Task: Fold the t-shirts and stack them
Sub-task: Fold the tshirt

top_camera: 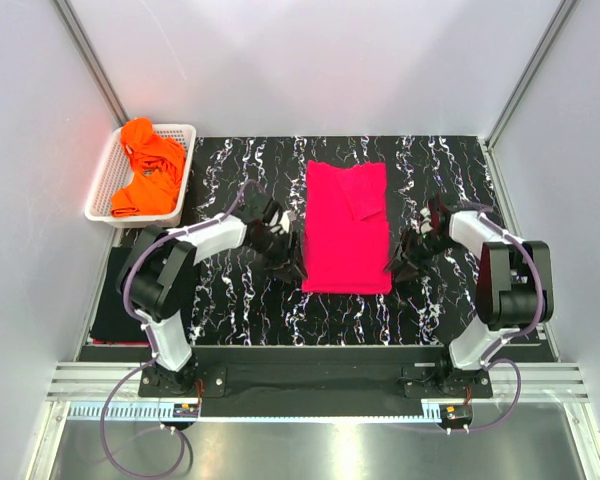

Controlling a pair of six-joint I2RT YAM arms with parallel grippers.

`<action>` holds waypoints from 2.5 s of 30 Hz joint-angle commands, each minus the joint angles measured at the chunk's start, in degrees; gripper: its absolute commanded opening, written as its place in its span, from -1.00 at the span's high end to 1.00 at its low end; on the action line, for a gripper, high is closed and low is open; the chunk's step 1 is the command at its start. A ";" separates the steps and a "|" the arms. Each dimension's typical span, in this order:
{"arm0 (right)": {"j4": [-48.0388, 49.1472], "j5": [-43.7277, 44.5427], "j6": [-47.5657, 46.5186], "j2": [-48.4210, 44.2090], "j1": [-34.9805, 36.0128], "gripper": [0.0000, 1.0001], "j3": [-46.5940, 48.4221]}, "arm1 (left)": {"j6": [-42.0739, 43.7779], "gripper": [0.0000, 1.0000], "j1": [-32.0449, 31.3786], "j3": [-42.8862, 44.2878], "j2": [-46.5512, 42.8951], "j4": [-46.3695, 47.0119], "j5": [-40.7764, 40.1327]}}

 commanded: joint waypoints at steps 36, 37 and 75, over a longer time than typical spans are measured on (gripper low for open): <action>2.46 6.41 -4.04 30.49 -0.16 0.28 39.37 | 5.54 0.57 4.30 24.82 18.84 -3.31 -10.58; 2.37 6.40 -3.96 29.88 -0.07 0.18 39.20 | 5.72 0.47 4.38 24.91 18.32 -3.57 -10.58; 3.34 -10.36 -1.06 0.42 2.29 0.36 2.89 | 0.01 0.09 3.86 21.93 10.16 3.19 2.96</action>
